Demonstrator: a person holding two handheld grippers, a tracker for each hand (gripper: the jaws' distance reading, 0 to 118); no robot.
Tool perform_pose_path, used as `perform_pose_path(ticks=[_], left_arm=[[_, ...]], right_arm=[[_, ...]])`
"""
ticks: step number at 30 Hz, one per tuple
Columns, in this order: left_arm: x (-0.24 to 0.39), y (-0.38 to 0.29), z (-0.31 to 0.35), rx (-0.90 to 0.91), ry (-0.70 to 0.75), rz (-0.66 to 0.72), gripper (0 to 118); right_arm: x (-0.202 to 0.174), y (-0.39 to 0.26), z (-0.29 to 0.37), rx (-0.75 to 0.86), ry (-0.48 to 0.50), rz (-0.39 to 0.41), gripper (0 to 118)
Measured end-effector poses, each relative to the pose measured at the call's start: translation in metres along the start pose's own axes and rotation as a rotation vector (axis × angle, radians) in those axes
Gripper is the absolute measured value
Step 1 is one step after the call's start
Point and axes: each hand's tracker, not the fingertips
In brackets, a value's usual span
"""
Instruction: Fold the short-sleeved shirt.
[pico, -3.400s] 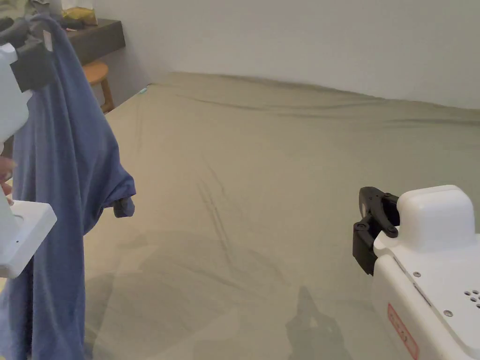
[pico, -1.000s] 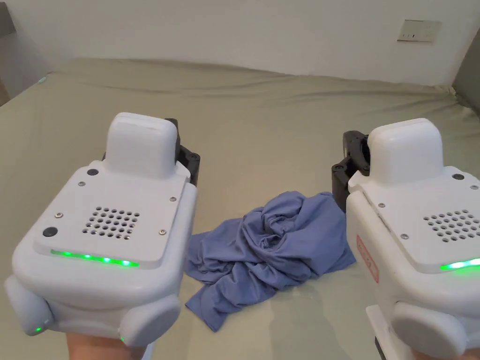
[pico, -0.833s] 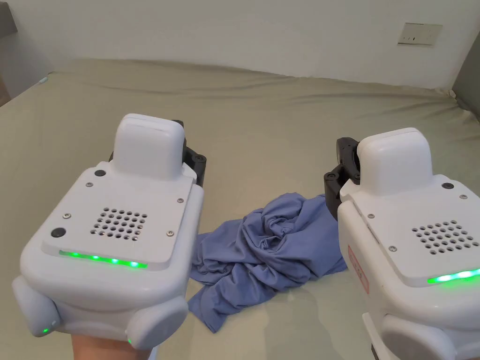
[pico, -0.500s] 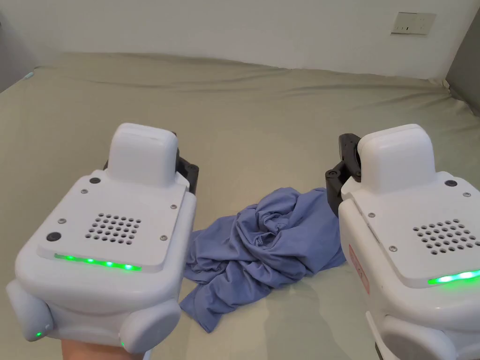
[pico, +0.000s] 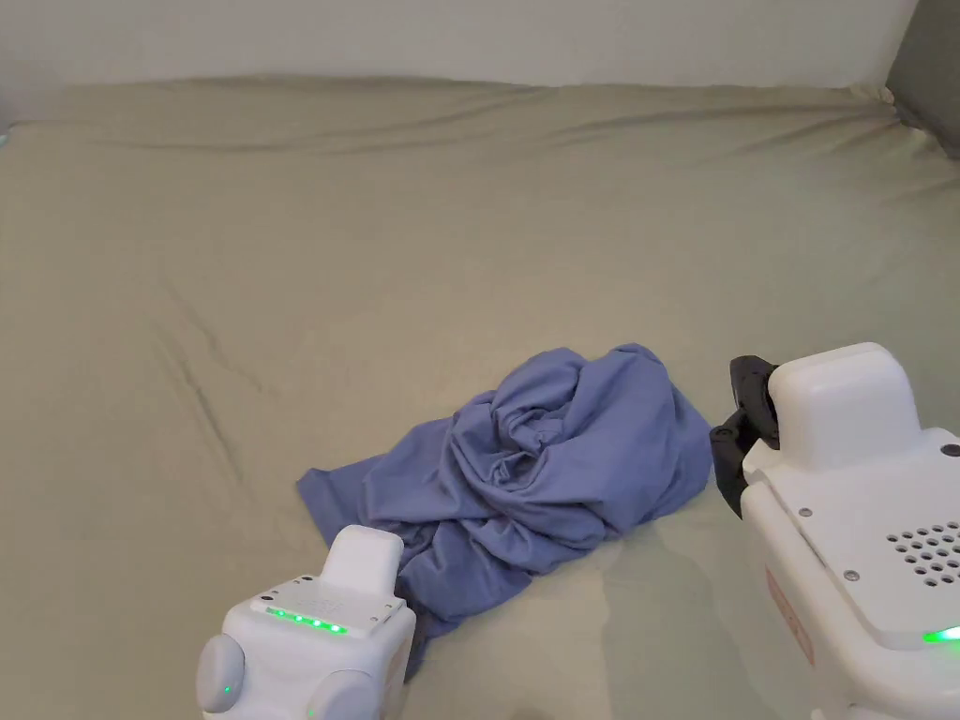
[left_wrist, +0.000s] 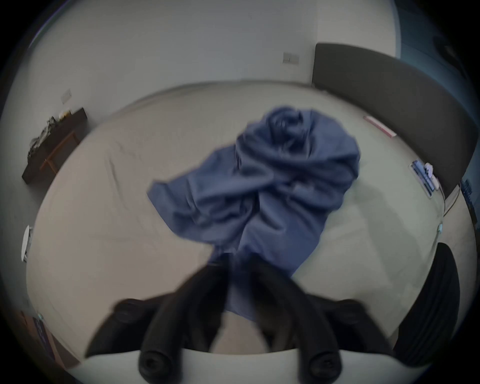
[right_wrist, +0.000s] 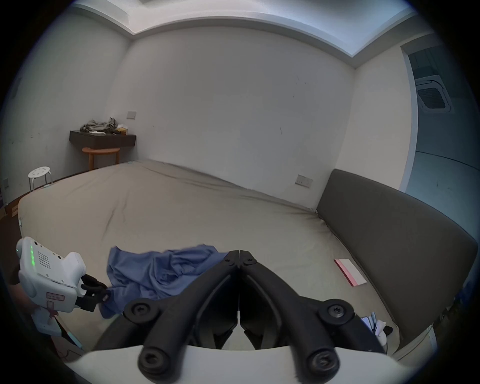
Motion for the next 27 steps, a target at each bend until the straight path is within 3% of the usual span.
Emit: perform_pose_path(ticks=[2,3,8,10,14,16,17,18,19,20,22,23,24,25,27], left_arm=[[-0.001,-0.006,-0.016,-0.043,0.006,0.037,101],[-0.001,-0.008,-0.023,-0.045,0.018,0.045,116],[0.004,-0.01,-0.033,-0.058,0.031,0.037,113],[0.006,-0.01,-0.029,-0.051,0.035,0.042,104],[0.014,-0.012,-0.024,-0.031,0.024,0.025,97],[0.016,-0.012,-0.015,-0.013,0.011,0.021,74],[0.015,-0.011,-0.01,0.0,0.008,0.021,51],[0.011,-0.01,-0.008,0.01,-0.007,0.029,8],[0.007,-0.01,-0.005,0.019,-0.031,0.069,9],[0.001,-0.008,-0.001,-0.001,-0.072,0.101,9],[-0.011,-0.005,0.01,0.047,-0.056,0.139,9],[-0.018,-0.004,0.019,0.066,-0.044,0.144,9],[-0.024,-0.003,0.026,0.083,-0.046,0.151,9],[-0.032,-0.001,0.036,0.115,-0.047,0.181,9],[-0.048,0.001,0.05,0.136,-0.054,0.217,9]], right_arm=[[0.009,-0.008,-0.003,-0.028,-0.017,-0.002,2],[0.012,-0.012,-0.003,-0.039,-0.024,-0.004,2],[0.024,-0.03,-0.01,-0.103,-0.047,-0.011,2],[0.027,-0.035,-0.014,-0.128,-0.051,-0.009,2],[0.027,-0.042,-0.026,-0.157,-0.044,-0.005,2],[0.027,-0.043,-0.035,-0.176,-0.029,-0.012,2],[0.028,-0.043,-0.042,-0.188,-0.017,-0.019,2],[0.028,-0.043,-0.048,-0.193,-0.014,-0.024,2],[0.029,-0.042,-0.056,-0.198,-0.009,-0.026,5],[0.03,-0.042,-0.065,-0.208,-0.002,-0.026,10],[0.033,-0.043,-0.089,-0.242,0.019,-0.019,35],[0.035,-0.045,-0.104,-0.264,0.038,-0.023,49],[0.036,-0.048,-0.12,-0.297,0.054,-0.032,73],[0.039,-0.052,-0.139,-0.348,0.084,-0.057,89],[0.04,-0.063,-0.179,-0.443,0.107,-0.09,101]])
